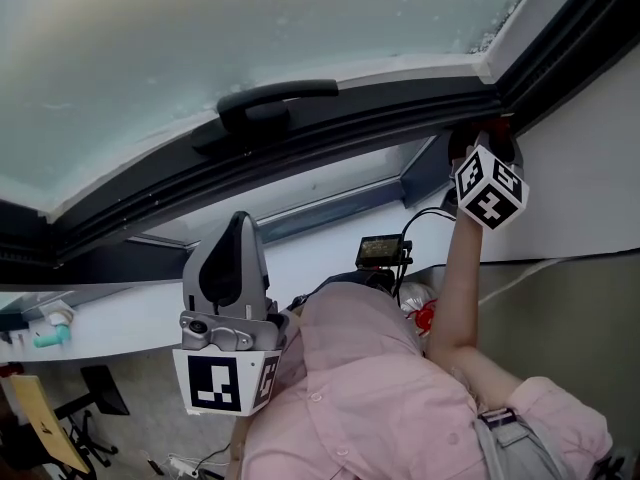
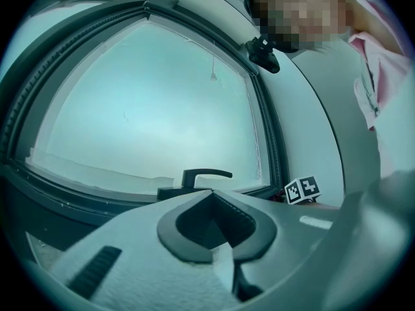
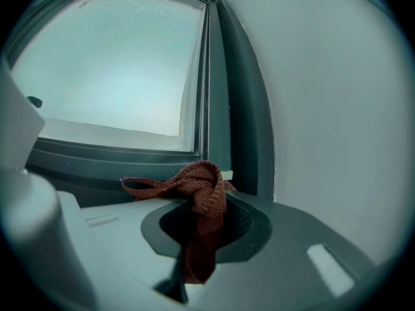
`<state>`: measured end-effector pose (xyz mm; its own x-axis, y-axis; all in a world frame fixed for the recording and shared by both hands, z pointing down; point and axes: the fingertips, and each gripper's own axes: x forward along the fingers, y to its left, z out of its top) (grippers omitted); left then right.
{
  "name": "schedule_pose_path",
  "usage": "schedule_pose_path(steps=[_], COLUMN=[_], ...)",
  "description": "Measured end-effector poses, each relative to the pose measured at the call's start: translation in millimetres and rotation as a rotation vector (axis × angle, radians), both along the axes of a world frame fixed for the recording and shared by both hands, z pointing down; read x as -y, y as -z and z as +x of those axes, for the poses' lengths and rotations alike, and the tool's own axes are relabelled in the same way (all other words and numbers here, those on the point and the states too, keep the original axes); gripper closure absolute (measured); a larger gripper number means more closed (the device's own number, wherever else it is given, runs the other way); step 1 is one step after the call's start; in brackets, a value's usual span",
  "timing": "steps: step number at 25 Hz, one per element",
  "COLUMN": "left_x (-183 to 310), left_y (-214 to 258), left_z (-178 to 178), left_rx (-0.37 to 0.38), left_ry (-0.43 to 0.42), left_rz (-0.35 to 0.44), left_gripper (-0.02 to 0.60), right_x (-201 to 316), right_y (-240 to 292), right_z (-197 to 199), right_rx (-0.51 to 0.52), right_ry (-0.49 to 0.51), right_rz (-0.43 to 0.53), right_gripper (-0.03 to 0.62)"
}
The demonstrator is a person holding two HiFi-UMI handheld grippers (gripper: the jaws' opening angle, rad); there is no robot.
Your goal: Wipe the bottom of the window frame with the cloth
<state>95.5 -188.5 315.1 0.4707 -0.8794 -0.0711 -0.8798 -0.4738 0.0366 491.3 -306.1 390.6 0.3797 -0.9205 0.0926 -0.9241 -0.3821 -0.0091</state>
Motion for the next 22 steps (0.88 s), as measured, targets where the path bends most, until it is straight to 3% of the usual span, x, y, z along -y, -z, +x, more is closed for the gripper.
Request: schedule_pose_path(steps=[10, 17, 22], left_x=[-26.0, -50.0, -66.5], left_y=[-5.6, -14.9, -24.4], left_z=[-19.2, -55.4, -84.1], left_rx=[-0.019, -0.038, -0.042], left_ry=[0.060, 0.136, 0.191], left_rz=[0.004, -0.030, -0.087], left_gripper=[0.586, 0.586, 0.586], right_x=[-3.2, -29.7, -62.7], right_y=[-3.5, -8.2, -28.6], right_z=[-13.4, -93.8, -159.1], right_rx=[0.012, 0.009, 0.040], right_ry=[0.102, 0.343, 0.522], right_rz=[-0.043, -0.056, -0.141], right_gripper=[0.543, 0.534, 0.533])
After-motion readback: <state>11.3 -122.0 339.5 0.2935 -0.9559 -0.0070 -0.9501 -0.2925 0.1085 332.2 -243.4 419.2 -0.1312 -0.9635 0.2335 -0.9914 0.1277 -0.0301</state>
